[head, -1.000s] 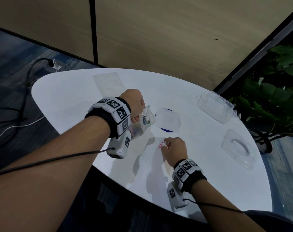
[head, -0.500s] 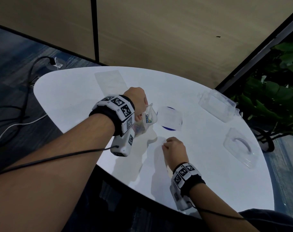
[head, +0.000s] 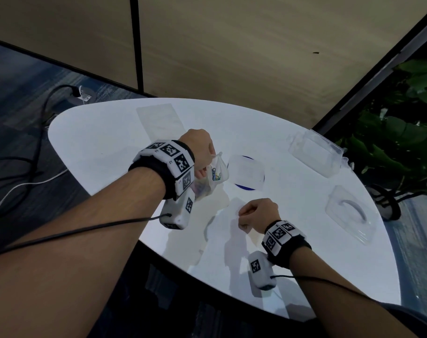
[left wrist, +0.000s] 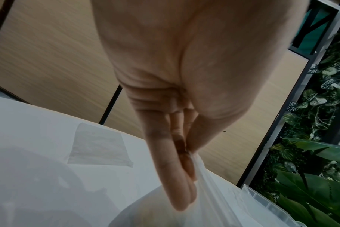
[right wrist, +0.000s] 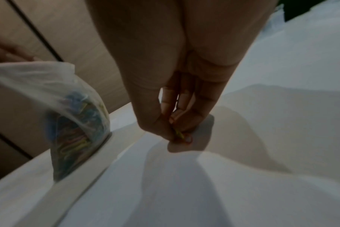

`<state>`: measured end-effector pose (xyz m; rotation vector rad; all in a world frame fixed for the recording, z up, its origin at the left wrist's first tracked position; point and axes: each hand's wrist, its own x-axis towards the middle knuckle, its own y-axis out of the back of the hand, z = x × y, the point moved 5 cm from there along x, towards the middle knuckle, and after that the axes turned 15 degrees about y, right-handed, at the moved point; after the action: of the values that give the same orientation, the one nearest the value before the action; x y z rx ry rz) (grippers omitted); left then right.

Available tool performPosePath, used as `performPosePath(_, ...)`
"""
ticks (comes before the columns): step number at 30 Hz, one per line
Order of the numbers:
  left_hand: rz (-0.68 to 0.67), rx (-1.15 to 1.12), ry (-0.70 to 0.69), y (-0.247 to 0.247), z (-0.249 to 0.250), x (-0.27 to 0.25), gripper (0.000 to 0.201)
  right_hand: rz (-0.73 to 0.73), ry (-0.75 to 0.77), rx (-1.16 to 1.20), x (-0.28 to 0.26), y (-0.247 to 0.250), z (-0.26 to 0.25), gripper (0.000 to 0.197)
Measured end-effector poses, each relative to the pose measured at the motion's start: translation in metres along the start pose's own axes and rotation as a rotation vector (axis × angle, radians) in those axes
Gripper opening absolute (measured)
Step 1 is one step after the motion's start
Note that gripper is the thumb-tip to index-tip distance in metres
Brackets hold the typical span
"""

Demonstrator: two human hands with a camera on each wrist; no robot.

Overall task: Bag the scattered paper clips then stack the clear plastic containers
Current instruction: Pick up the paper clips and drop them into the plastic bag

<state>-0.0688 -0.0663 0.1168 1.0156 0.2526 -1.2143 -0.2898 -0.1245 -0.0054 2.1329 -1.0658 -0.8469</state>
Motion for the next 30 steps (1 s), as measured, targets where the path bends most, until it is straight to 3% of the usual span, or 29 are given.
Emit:
performPosePath(8, 0.028, 0.015, -0.018, -0.003, 0.001, 0.005, 0.016, 0.073, 0.093, -0.108, 0.001, 0.009, 0.014, 0.016)
performPosePath(13, 0.036, 0.035, -0.023, -0.006, 0.001, 0.009, 0.017, -0.021, 0.059, -0.135, -0.002, 0.000, 0.011, 0.018)
performPosePath(18, 0.047, 0.046, -0.034, -0.005, 0.001, 0.012, 0.018, -0.076, 0.117, -0.166, -0.001, -0.006, 0.005, 0.026)
performPosePath(21, 0.044, 0.049, -0.036, -0.006, 0.002, 0.015, 0.018, -0.016, 0.164, 0.006, 0.002, 0.006, -0.019, 0.021)
performPosePath(25, 0.032, 0.070, -0.058, -0.009, 0.003, 0.017, 0.017, 0.138, 0.262, 0.535, 0.010, 0.037, -0.079, 0.022)
performPosePath(30, 0.006, 0.105, -0.112, -0.011, 0.005, 0.010, 0.016, 0.135, 0.349, 0.462, 0.011, 0.036, -0.116, 0.018)
